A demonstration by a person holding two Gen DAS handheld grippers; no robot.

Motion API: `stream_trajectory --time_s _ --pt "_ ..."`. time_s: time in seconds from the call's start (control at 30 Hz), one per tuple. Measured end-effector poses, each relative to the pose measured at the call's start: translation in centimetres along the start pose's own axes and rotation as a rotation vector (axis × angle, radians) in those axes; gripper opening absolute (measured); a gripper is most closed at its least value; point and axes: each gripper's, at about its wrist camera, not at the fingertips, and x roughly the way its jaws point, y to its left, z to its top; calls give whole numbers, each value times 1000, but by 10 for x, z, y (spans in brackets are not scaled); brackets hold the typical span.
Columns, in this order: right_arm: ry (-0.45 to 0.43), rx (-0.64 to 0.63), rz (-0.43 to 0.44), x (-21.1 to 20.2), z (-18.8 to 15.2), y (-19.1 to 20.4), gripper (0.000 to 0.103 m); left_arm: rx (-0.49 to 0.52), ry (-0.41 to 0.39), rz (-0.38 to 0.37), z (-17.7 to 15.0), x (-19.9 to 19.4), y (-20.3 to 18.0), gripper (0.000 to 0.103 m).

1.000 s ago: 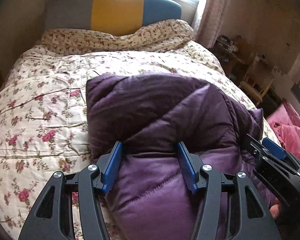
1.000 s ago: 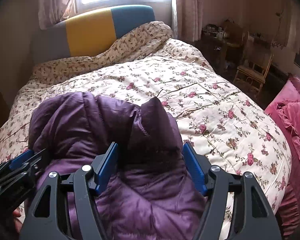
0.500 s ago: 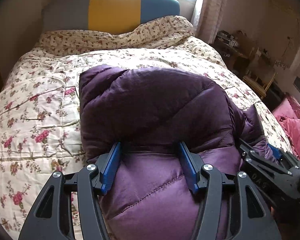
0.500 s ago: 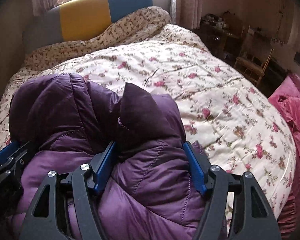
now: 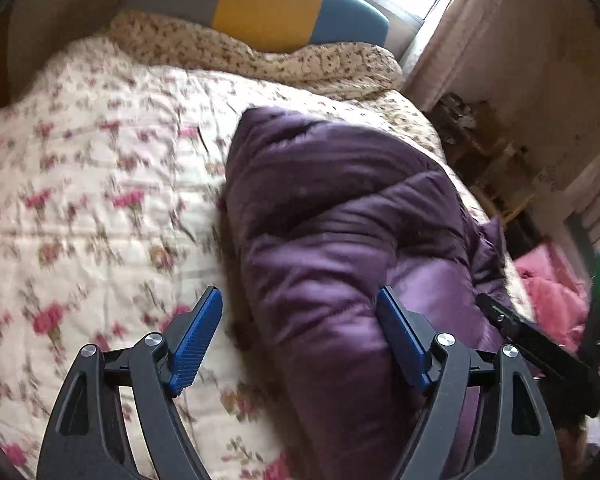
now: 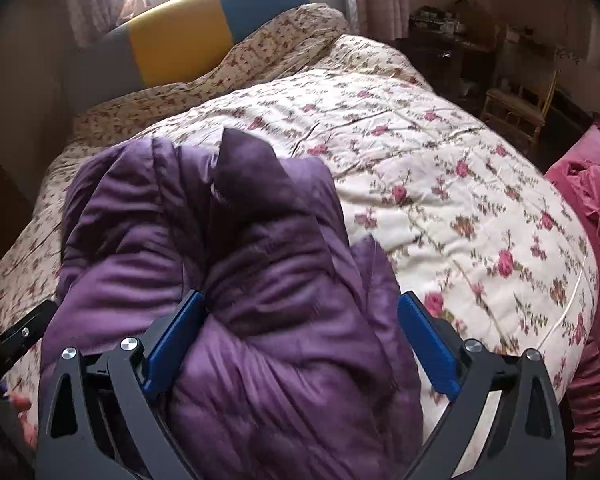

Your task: Fold large clothes

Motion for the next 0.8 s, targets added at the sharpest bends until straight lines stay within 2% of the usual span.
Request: stream_trajectory --time_s 0.17,0.3,0.37,0.4,0.47,0.53,0.63,0.8 --pt "42 32 68 1 -17 -10 94 -54 61 -117 -9 11 -1 79" --pt "45 21 123 1 -21 -8 68 -47 87 -195 -9 23 -12 76" --pt "39 3 134 -2 -23 -6 58 -47 86 -215 -7 23 -14 67" --pt "36 -3 142 -4 -23 -5 52 -47 81 -229 -7 20 -13 60" --pt "28 -18 153 -8 -24 -3 43 -28 71 -232 -6 15 -14 47" --pt "18 -32 154 -12 -25 1 34 -16 62 -240 -5 8 -14 43" --pt "1 -39 165 -20 -28 9 29 -6 54 -243 -5 -2 -10 39" --pt "-5 -50 197 -28 -37 27 27 -1 25 -230 -15 -25 1 38"
